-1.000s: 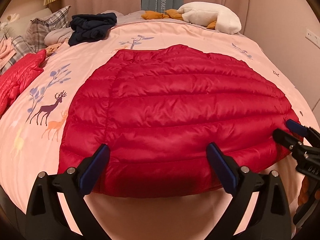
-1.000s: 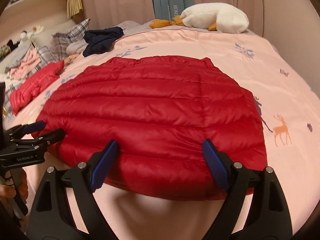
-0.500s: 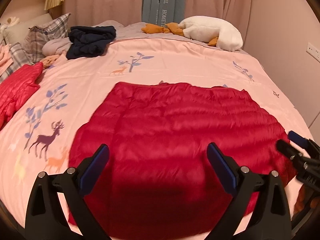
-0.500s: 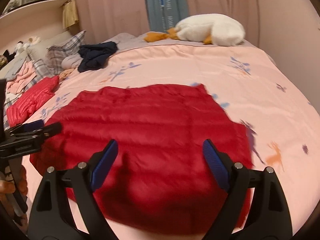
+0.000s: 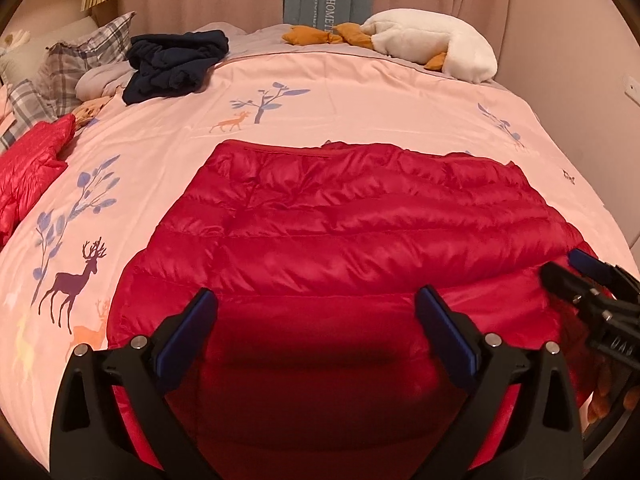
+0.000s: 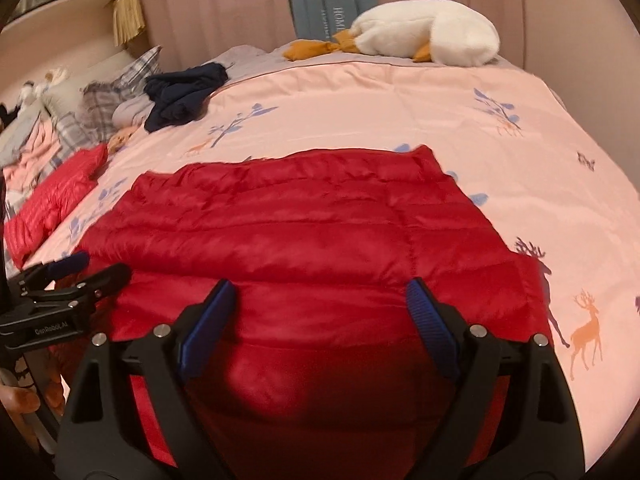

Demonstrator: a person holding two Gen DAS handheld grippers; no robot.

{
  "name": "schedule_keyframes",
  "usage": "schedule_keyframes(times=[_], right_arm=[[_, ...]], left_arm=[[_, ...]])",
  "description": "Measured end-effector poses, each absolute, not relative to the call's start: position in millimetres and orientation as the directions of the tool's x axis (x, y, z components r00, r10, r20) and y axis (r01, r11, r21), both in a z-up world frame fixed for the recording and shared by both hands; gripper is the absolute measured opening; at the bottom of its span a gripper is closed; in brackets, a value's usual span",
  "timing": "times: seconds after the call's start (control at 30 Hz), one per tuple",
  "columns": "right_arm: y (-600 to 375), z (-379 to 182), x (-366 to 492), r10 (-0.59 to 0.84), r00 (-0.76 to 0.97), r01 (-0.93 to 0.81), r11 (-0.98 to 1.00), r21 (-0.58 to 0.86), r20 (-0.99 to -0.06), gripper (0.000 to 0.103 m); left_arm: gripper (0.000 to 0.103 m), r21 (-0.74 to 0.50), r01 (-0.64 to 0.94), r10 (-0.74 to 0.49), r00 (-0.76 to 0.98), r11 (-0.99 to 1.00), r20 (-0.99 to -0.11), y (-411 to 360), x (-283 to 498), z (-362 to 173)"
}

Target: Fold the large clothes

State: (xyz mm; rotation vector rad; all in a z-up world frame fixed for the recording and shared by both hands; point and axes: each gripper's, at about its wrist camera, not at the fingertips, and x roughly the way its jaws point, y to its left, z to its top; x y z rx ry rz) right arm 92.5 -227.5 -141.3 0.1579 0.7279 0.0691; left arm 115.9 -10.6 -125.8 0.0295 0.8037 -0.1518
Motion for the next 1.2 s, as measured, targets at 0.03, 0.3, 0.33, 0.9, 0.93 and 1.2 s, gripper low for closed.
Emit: schedule_keyframes(times=[0.03, 0.3, 0.33, 0.9, 0.93, 1.2], right_arm=[[-232.0, -141.1, 91.9, 0.087, 0.749, 0.017, 0.989, 0.15, -0.657, 0.088], [-279.7, -141.7, 88.4, -0.006, 0.739, 0.145, 0.978, 0.15, -0.673, 0.088], [-285.1, -140.9, 88.7, -0.026, 0.735, 0.169, 0.975, 0.145, -0.677, 0.088], [-238.3, -140.6, 144.2, 0.081, 0.695, 0.058, 0.984, 0.167, -0.714, 0.089], [-241.7, -141.3, 144.2, 0.072, 0.694, 0.07, 0.983, 0.167, -0.716, 0.089], [-277.2, -145.8, 133.9, -0.006, 0.69, 0.169, 0.973, 0.154, -0.724, 0.089]], left_arm=[[0.1, -0.035, 0.148, -0.128, 0.683, 0.988, -0.719, -9.0, 116.1, -125.6], [0.1, -0.05, 0.098, -0.105, 0.688, 0.994, -0.719, 9.6, 119.6, -123.2], [0.1, -0.049, 0.088, -0.097, 0.689, 0.995, -0.719, 13.0, 120.9, -122.0], [0.1, -0.047, 0.087, -0.092, 0.647, 0.995, -0.757, -1.2, 167.6, -126.1], [0.1, -0.044, 0.086, -0.089, 0.648, 0.995, -0.757, 0.6, 167.4, -127.4], [0.101, -0.039, 0.069, -0.074, 0.65, 0.997, -0.756, 10.9, 166.4, -128.3]])
